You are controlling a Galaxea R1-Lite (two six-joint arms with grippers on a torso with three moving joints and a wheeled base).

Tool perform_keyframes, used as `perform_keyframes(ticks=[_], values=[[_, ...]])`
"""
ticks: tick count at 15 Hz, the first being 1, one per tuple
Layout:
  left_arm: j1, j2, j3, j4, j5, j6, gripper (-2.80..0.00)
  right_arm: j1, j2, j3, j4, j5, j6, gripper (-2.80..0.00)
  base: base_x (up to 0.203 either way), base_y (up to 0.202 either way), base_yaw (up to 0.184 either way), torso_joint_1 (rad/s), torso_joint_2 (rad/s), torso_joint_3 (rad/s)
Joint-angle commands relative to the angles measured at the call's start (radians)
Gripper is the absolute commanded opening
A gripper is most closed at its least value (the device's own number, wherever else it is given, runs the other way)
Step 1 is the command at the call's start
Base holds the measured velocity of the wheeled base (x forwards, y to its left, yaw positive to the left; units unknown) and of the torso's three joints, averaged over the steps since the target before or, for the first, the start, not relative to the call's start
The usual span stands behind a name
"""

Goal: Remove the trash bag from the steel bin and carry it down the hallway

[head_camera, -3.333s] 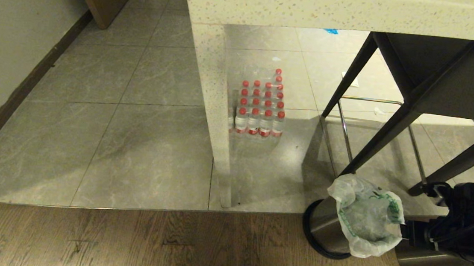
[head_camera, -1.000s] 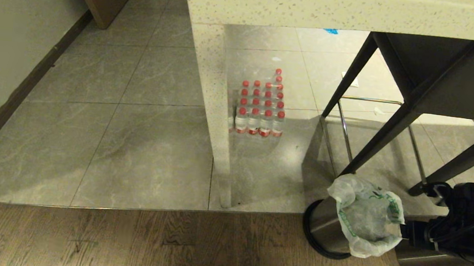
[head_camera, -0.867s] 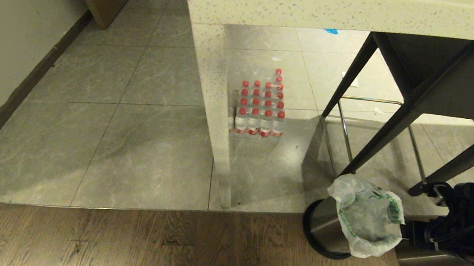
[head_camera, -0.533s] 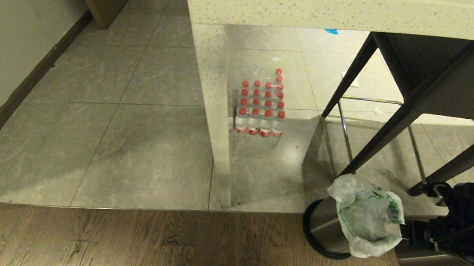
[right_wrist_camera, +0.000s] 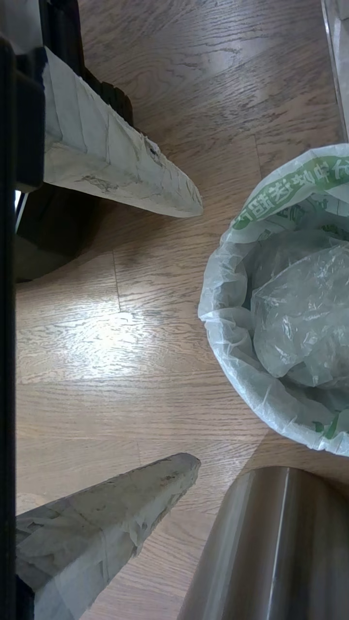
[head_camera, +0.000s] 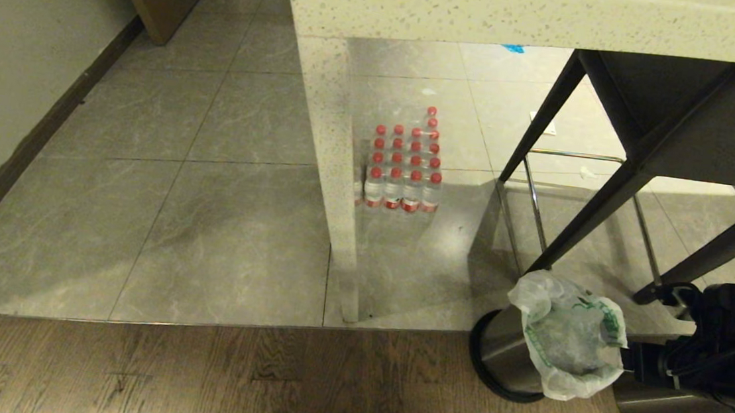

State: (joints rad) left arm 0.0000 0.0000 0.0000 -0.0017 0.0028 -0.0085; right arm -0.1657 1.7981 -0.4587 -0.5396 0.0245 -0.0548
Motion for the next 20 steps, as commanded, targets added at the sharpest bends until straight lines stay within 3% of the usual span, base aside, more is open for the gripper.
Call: perform_keyframes(ticks=[1, 13, 15, 18, 20], values=[[0.000, -0.002, 0.001, 0.000, 0.000, -0.001, -2.80, 0.167, -1.798, 0.402, 0.668, -0.040, 0.082, 0.00, 0.000, 0.000, 0.000, 0.000, 0.00, 0.000], [0.000, -0.002, 0.000, 0.000, 0.000, -0.001, -2.80, 0.167, -1.798, 0.402, 0.667, -0.040, 0.081, 0.00, 0.000, 0.000, 0.000, 0.000, 0.00, 0.000], [0.000, 0.000, 0.001, 0.000, 0.000, -0.001, -2.80, 0.167, -1.798, 0.415, 0.659, -0.034, 0.041, 0.00, 0.000, 0.000, 0.000, 0.000, 0.00, 0.000], [0.000, -0.002, 0.001, 0.000, 0.000, -0.001, -2.80, 0.167, -1.798, 0.442, 0.464, -0.031, 0.022, 0.00, 0.000, 0.000, 0.000, 0.000, 0.00, 0.000], [0.000, -0.002, 0.000, 0.000, 0.000, -0.001, -2.80, 0.167, -1.798, 0.449, 0.507, -0.033, 0.042, 0.00, 0.000, 0.000, 0.000, 0.000, 0.00, 0.000]])
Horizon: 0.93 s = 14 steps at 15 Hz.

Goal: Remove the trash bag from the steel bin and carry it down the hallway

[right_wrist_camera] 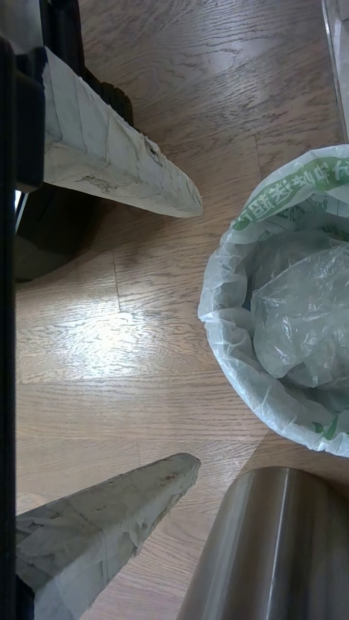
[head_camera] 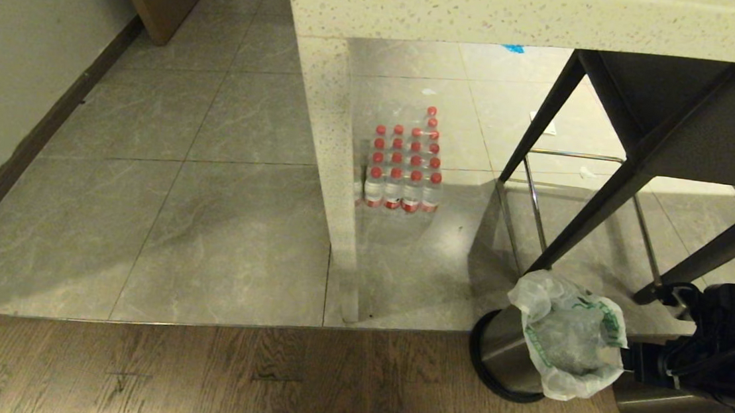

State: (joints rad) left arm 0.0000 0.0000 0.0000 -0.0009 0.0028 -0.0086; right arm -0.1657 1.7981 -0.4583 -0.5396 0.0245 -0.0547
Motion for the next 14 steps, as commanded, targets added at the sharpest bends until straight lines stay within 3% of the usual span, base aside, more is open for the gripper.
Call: perform_keyframes(ticks=[1, 5, 14], values=[[0.000, -0.002, 0.002, -0.001, 0.000, -0.001, -2.80, 0.167, -1.798, 0.443, 0.557, -0.034, 0.059, 0.00, 0.000, 0.000, 0.000, 0.000, 0.00, 0.000], [0.000, -0.002, 0.002, -0.001, 0.000, -0.001, -2.80, 0.167, -1.798, 0.426, 0.627, -0.029, 0.055, 0.00, 0.000, 0.000, 0.000, 0.000, 0.00, 0.000], [0.000, -0.002, 0.000, -0.001, 0.000, -0.001, -2.80, 0.167, -1.798, 0.434, 0.601, -0.029, 0.055, 0.00, 0.000, 0.000, 0.000, 0.000, 0.00, 0.000]])
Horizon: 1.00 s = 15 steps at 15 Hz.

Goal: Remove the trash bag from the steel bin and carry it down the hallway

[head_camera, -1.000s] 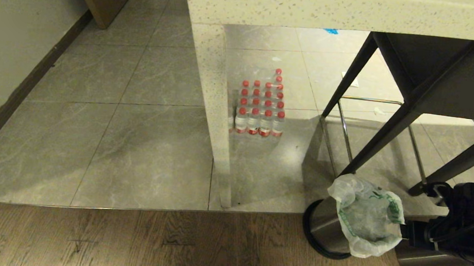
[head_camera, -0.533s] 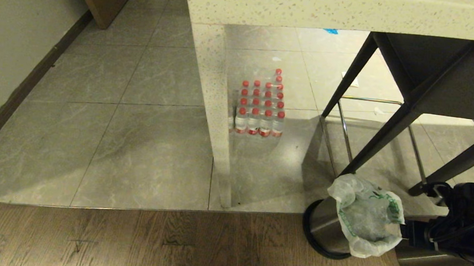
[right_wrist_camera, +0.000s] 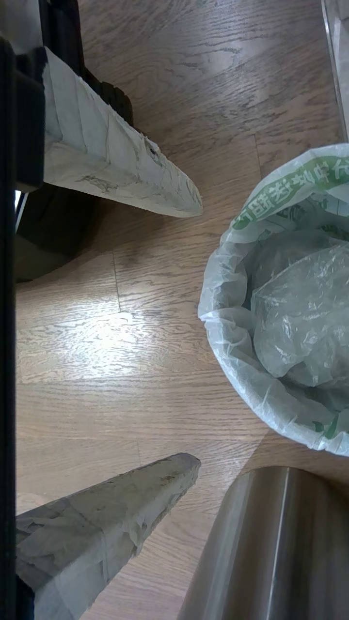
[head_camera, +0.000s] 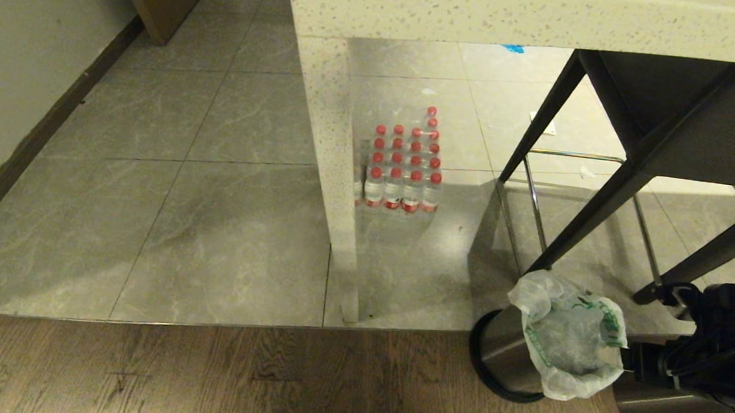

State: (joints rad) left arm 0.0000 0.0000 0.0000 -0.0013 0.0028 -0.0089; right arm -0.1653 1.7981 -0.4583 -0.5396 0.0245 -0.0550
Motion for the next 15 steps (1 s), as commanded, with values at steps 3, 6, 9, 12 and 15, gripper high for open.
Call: perform_keyframes(ticks=[3, 6, 9, 12, 15], values=[[0.000, -0.002, 0.002, 0.000, 0.000, 0.000, -2.80, 0.167, -1.798, 0.434, 0.601, -0.029, 0.055, 0.00, 0.000, 0.000, 0.000, 0.000, 0.00, 0.000], [0.000, -0.002, 0.000, 0.000, 0.000, 0.000, -2.80, 0.167, -1.798, 0.434, 0.601, -0.029, 0.055, 0.00, 0.000, 0.000, 0.000, 0.000, 0.00, 0.000], [0.000, -0.002, 0.001, 0.000, 0.000, 0.000, -2.80, 0.167, -1.798, 0.434, 0.601, -0.029, 0.055, 0.00, 0.000, 0.000, 0.000, 0.000, 0.00, 0.000], [0.000, -0.002, 0.000, 0.000, 0.000, 0.000, -2.80, 0.167, -1.798, 0.434, 0.601, -0.029, 0.055, 0.00, 0.000, 0.000, 0.000, 0.000, 0.00, 0.000], [0.000, -0.002, 0.000, 0.000, 0.000, 0.000, -2.80, 0.167, -1.798, 0.434, 0.601, -0.029, 0.057, 0.00, 0.000, 0.000, 0.000, 0.000, 0.00, 0.000]])
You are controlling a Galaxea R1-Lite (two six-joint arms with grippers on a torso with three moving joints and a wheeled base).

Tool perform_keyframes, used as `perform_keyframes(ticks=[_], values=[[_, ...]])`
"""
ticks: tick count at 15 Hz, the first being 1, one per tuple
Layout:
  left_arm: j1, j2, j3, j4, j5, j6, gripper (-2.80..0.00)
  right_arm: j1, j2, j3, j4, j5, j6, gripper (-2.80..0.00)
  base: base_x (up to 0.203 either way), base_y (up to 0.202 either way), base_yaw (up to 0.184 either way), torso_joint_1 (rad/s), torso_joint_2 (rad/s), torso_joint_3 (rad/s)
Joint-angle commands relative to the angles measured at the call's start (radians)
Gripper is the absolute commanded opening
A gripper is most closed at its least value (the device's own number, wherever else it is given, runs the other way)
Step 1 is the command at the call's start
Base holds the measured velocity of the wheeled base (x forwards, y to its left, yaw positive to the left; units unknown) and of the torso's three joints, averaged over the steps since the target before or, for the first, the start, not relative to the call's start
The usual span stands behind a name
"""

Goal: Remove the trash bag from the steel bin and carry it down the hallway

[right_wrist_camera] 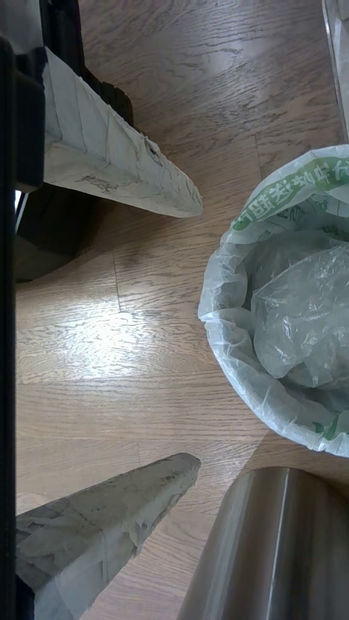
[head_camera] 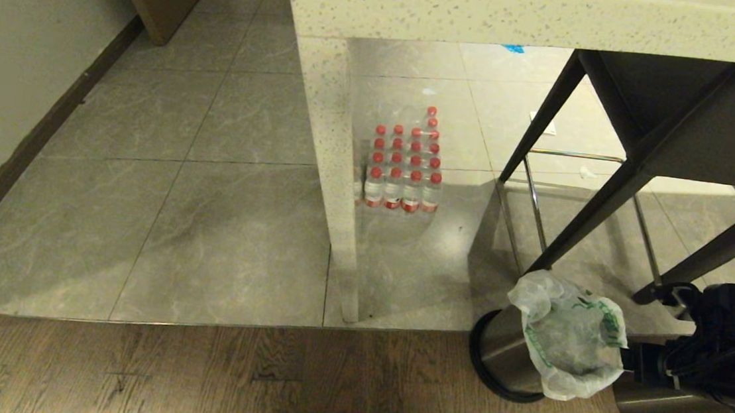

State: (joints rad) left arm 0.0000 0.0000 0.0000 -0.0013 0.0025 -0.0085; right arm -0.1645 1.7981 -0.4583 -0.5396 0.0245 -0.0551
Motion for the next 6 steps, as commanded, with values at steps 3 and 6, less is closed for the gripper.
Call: perform_keyframes(ticks=[3, 6], values=[[0.000, -0.001, 0.001, 0.000, 0.001, -0.001, -2.80, 0.166, -1.798, 0.432, 0.604, -0.029, 0.057, 0.00, 0.000, 0.000, 0.000, 0.000, 0.00, 0.000], [0.000, 0.000, 0.001, 0.000, 0.001, -0.001, -2.80, 0.166, -1.798, 0.432, 0.602, -0.029, 0.055, 0.00, 0.000, 0.000, 0.000, 0.000, 0.00, 0.000]])
